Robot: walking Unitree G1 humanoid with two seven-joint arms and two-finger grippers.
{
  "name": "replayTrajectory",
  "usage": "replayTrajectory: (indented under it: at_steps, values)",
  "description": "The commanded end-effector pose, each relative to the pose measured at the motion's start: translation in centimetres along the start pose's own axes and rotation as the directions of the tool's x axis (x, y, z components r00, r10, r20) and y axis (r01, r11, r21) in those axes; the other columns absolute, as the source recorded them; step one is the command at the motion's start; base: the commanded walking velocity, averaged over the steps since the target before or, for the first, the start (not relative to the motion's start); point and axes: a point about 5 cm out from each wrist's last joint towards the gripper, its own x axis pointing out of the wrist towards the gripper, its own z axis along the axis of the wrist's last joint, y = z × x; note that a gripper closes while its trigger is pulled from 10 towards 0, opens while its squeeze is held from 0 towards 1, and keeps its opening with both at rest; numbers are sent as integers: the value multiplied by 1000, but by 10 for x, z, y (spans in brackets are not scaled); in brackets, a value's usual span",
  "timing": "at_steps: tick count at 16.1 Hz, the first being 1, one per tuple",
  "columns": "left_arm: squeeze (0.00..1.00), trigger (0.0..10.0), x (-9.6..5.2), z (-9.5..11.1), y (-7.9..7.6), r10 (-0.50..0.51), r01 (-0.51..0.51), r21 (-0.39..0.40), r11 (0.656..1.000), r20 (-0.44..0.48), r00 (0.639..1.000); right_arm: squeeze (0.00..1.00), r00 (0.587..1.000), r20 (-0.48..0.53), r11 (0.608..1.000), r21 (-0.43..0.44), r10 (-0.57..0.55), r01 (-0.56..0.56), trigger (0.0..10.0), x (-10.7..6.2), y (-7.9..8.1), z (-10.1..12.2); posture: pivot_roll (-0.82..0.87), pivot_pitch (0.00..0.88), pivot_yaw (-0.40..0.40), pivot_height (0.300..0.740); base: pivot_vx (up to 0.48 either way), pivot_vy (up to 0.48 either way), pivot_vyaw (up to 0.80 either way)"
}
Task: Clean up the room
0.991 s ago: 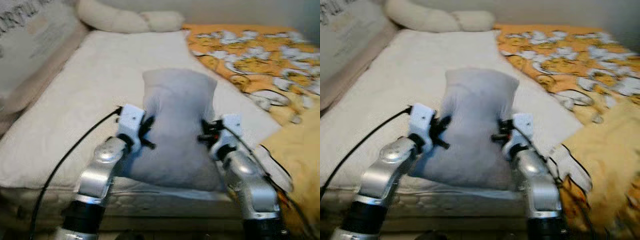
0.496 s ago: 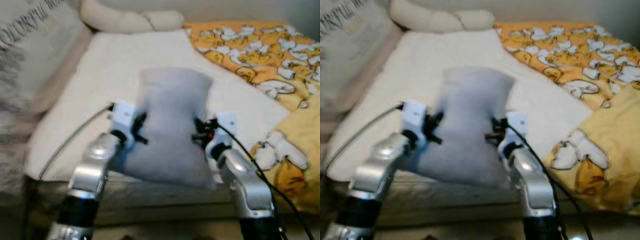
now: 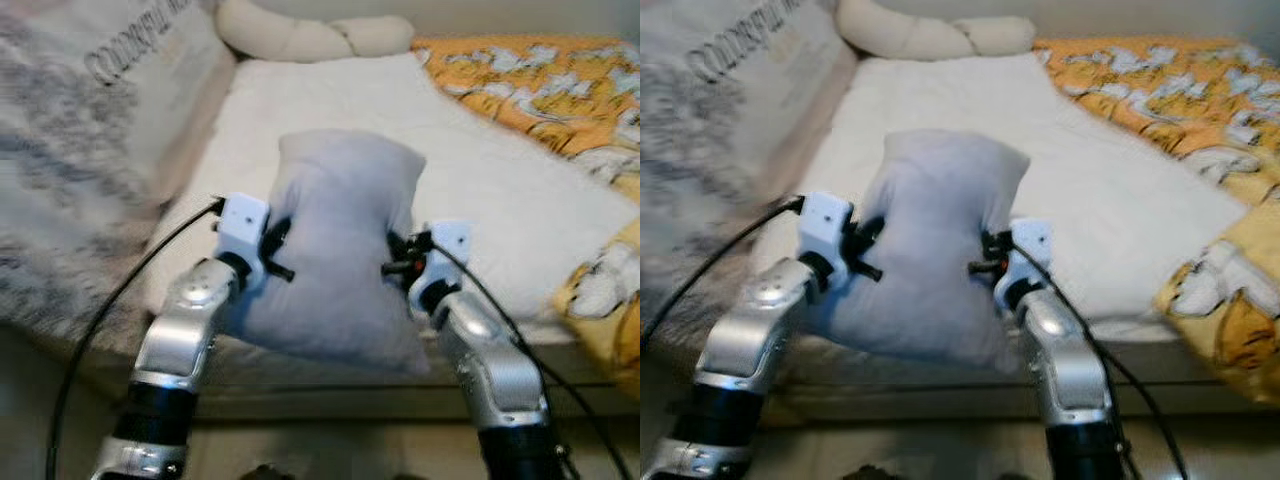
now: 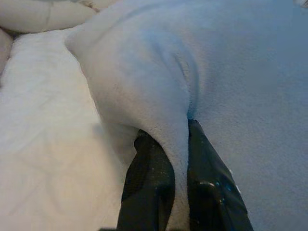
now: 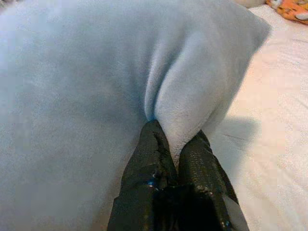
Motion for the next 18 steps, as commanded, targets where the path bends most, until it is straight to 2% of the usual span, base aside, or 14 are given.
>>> replayTrajectory:
  at_steps: [1, 3, 6, 9, 12, 14, 16, 18]
  values:
    - [0, 10000, 0, 8, 4, 13, -14, 18, 1000, 30, 999, 0, 999, 46, 1000, -1, -3, 3, 10000, 3, 1, 8, -56, 0, 29, 740, 0, 0, 0]
    - [0, 10000, -1, 13, 4, 18, -18, 19, 1000, 43, 999, 0, 999, 46, 999, 31, 18, -20, 10000, 5, 1, 10, -51, 0, 30, 740, 0, 0, 0]
    - [0, 10000, 1, 9, 6, 48, -48, 25, 999, 12, 999, 0, 997, 45, 998, 33, 57, -59, 10000, 6, 7, 11, -50, 0, 34, 740, 0, 0, 0]
    - [0, 10000, 1, 11, 14, 84, -85, 30, 996, 26, 996, 0, 995, 35, 995, 35, 95, -96, 10000, 7, 11, 11, -49, 0, 25, 740, 0, 0, 0]
    - [0, 10000, -1, 11, 18, 100, -101, 7, 995, 30, 995, 0, 990, 5, 989, -46, 139, -138, 10000, 8, 13, 8, -56, 0, 32, 740, 0, 0, 267]
    - [0, 10000, 0, 13, 16, 93, -93, 12, 996, 31, 995, 0, 988, 8, 988, -39, 152, -151, 10000, 8, 15, 8, -48, 0, 31, 740, 261, 0, 800]
    - [0, 10000, 0, 13, 16, 88, -89, 17, 996, 32, 996, 0, 990, 14, 990, -4, 140, -140, 10000, 9, 14, 8, -45, 0, 29, 740, 264, 0, 0]
    - [0, 10000, -1, 12, 17, 84, -85, 19, 996, 26, 996, 0, 991, 16, 991, -15, 130, -130, 10000, 10, 13, 9, -51, 0, 36, 740, 264, 0, 0]
